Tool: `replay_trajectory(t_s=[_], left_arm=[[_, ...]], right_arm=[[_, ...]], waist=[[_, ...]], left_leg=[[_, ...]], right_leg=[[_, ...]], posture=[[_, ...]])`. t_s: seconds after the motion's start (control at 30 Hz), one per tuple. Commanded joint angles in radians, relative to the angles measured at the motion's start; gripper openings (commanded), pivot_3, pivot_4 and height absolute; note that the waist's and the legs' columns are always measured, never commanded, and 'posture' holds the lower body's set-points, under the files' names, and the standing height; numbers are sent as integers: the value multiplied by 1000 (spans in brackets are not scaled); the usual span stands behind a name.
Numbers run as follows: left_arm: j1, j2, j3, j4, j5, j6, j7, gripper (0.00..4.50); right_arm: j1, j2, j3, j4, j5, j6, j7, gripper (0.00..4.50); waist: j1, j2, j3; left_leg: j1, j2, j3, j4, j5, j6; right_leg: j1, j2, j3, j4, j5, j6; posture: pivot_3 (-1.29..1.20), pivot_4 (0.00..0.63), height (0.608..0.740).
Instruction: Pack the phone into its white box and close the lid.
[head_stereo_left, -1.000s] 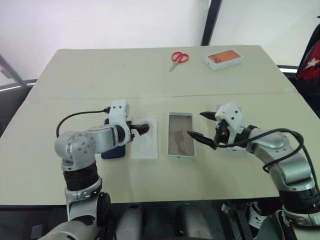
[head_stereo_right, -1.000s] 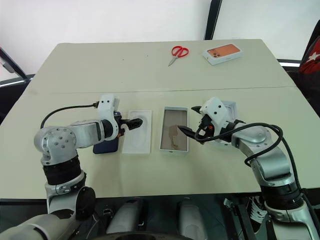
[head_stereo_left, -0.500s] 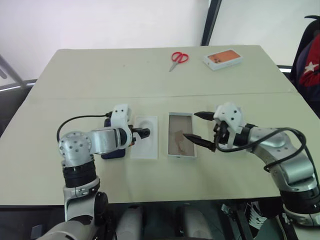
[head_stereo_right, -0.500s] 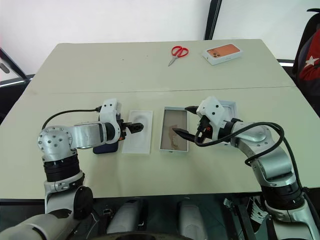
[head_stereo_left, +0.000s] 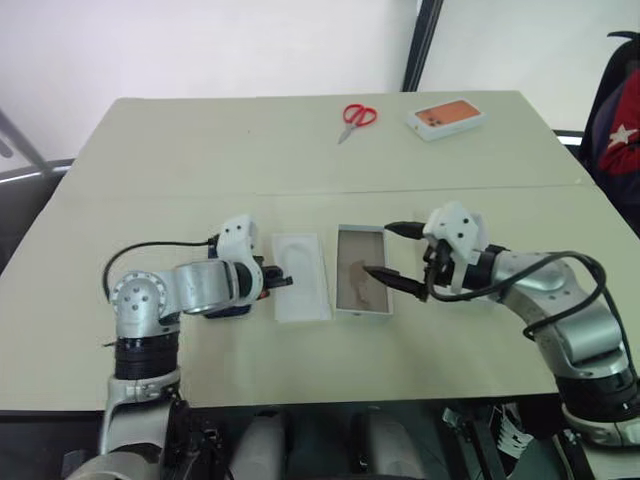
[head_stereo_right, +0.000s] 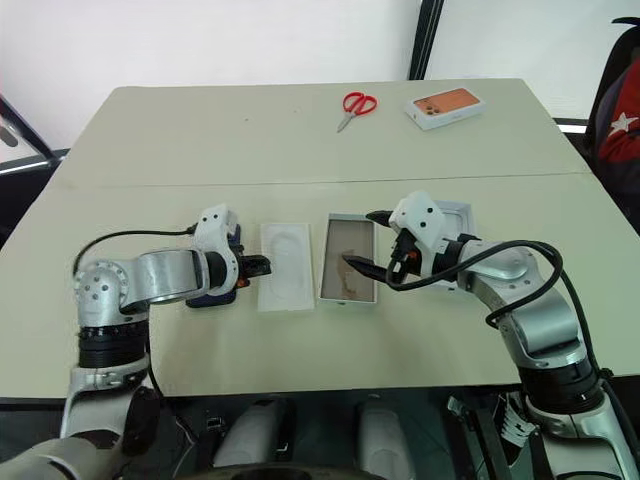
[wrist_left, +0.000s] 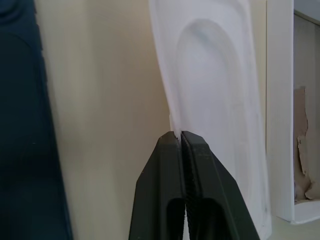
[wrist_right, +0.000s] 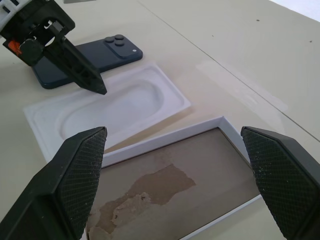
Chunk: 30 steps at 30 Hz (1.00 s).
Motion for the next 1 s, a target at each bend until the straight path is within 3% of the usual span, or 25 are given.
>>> replay_trajectory(t_s=[0.03, 0.2, 0.33, 0.5, 0.67, 1.0], left_arm=[[0, 81, -52, -4, -67, -102, 43, 112], [-11, 168, -71, 1, -98, -177, -64, 112], [-18, 182, -17, 14, -142, -241, -178, 112], [-39, 105, 27, 12, -142, -270, -302, 112], [-66, 56, -10, 8, -142, -283, -300, 112], [-145, -14, -238, 63, -132, -290, -239, 112]], right_arm=[[-18, 7, -7, -18, 6, -17, -4, 4500], [-15, 2, -14, -23, 8, -13, -9, 4500], [-10, -7, -24, -22, 8, -14, -10, 4500], [-15, -47, -57, 24, -16, -37, -4, 4500], [11, -102, -89, 56, -24, -58, 23, 4500], [131, -183, -154, 36, -28, -76, 66, 4500]], waist=[[0, 0, 0], [2, 0, 0], [2, 0, 0], [6, 0, 0], [6, 0, 0], [12, 0, 0]], left_leg=[[0, 0, 0, 0, 0, 0], [0, 0, 1, 0, 0, -1], [0, -1, 1, 0, 0, -1], [0, -1, 1, 0, 0, -1], [0, -1, 1, 0, -1, 2], [0, -1, 2, 1, -1, 3]], right_leg=[[0, 0, 0, 0, 0, 0], [0, 0, 0, 0, 0, 0], [0, 0, 0, 0, 0, 0], [1, 0, 0, -1, 0, 0], [1, -1, 0, -1, 0, 0], [1, 0, 1, -1, 0, 0]], posture=[[0, 150, 740], [0, 150, 740], [0, 150, 740], [0, 150, 740], [0, 150, 740], [0, 150, 740]])
